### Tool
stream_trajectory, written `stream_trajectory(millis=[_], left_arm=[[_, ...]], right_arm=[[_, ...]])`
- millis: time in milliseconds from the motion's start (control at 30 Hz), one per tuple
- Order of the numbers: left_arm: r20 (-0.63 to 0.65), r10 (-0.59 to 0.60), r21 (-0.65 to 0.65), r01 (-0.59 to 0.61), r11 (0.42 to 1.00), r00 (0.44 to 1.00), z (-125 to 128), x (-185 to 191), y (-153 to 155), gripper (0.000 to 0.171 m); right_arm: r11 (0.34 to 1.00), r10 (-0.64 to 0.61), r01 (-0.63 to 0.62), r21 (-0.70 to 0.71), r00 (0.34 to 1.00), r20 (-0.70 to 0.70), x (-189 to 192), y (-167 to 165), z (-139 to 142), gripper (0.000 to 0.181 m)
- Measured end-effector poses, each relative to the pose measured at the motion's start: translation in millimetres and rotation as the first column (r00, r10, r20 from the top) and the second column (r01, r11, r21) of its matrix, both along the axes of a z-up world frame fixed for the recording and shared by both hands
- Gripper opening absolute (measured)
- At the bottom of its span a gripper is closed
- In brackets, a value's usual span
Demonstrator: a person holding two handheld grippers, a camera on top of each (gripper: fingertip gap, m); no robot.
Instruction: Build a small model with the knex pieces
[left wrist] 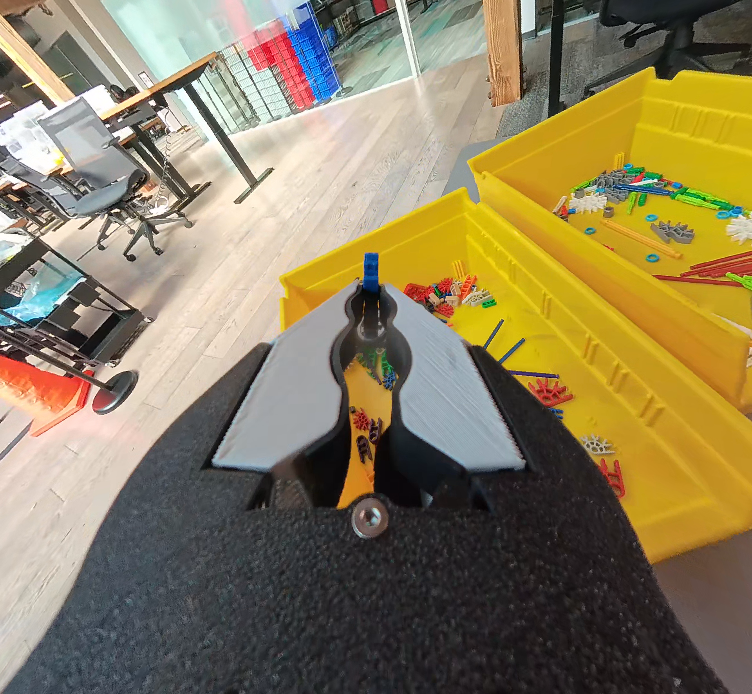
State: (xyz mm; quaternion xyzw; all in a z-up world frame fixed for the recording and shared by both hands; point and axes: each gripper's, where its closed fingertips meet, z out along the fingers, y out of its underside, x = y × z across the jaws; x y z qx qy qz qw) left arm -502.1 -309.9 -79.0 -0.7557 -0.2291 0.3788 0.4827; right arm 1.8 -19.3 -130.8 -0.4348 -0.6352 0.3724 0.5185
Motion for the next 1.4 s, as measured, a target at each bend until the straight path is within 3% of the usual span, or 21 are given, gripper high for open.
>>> stream_trajectory(millis=[167,233,267,300,333,400,467,833,933,1100,1267,1400], left_arm=[[-0.001,0.004,0.007,-0.004,1.0,1.0,-1.4,-1.6,-7.6,0.006],[-0.14,-0.065,0.025,0.069,0.997,0.988,16.3,14.2,0.3,0.006],[-0.327,-0.124,0.026,0.14,0.99,0.937,38.6,36.8,7.1,0.006],[-0.529,-0.173,-0.017,0.194,0.981,0.831,58.9,66.2,14.0,0.006],[-0.652,-0.2,-0.083,0.193,0.978,0.732,69.0,88.4,21.4,0.006],[-0.672,-0.261,-0.214,0.155,0.964,0.693,63.6,111.7,40.9,0.006],[-0.728,-0.328,-0.281,0.174,0.944,0.602,63.4,142.5,60.1,0.006],[-0.707,-0.548,-0.511,0.213,0.833,0.447,9.4,199.8,144.5,0.006],[-0.655,-0.597,-0.541,0.264,0.799,0.464,-9.0,204.0,166.5,0.006],[-0.452,-0.628,-0.608,0.296,0.737,0.633,-51.2,176.9,187.6,0.006],[-0.251,-0.617,-0.685,0.313,0.657,0.746,-55.0,126.5,198.7,0.006],[0.026,-0.63,-0.699,0.465,0.544,0.776,-62.8,92.4,208.2,0.006]], right_arm=[[1.0,0.0,0.0,-0.008,1.0,0.001,-0.5,0.6,-1.3,0.004],[1.0,-0.001,0.001,-0.006,1.0,0.001,-0.6,0.4,-1.1,0.005],[1.0,-0.002,0.002,-0.005,1.0,0.001,-0.8,0.4,-1.3,0.004],[1.0,-0.003,0.003,-0.005,1.0,0.002,-1.0,0.6,-1.8,0.005],[1.0,-0.004,0.004,-0.007,1.0,0.003,-1.2,0.9,-2.5,0.005],[1.0,-0.003,0.003,-0.013,1.0,0.006,-2.0,0.7,-4.3,0.005],[1.0,0.0,0.0,-0.015,1.0,0.01,-2.6,0.1,-5.8,0.005],[1.0,-0.016,0.016,-0.006,1.0,-0.004,1.4,5.4,-0.8,0.005],[1.0,-0.021,0.02,-0.009,1.0,-0.004,2.1,7.7,-1.4,0.005],[1.0,-0.024,0.024,-0.015,1.0,0.003,2.2,10.0,-4.5,0.005],[0.999,-0.027,0.028,-0.026,1.0,0.012,2.2,13.0,-8.9,0.005],[0.999,-0.029,0.03,-0.028,0.999,0.022,1.6,14.0,-12.4,0.005]])
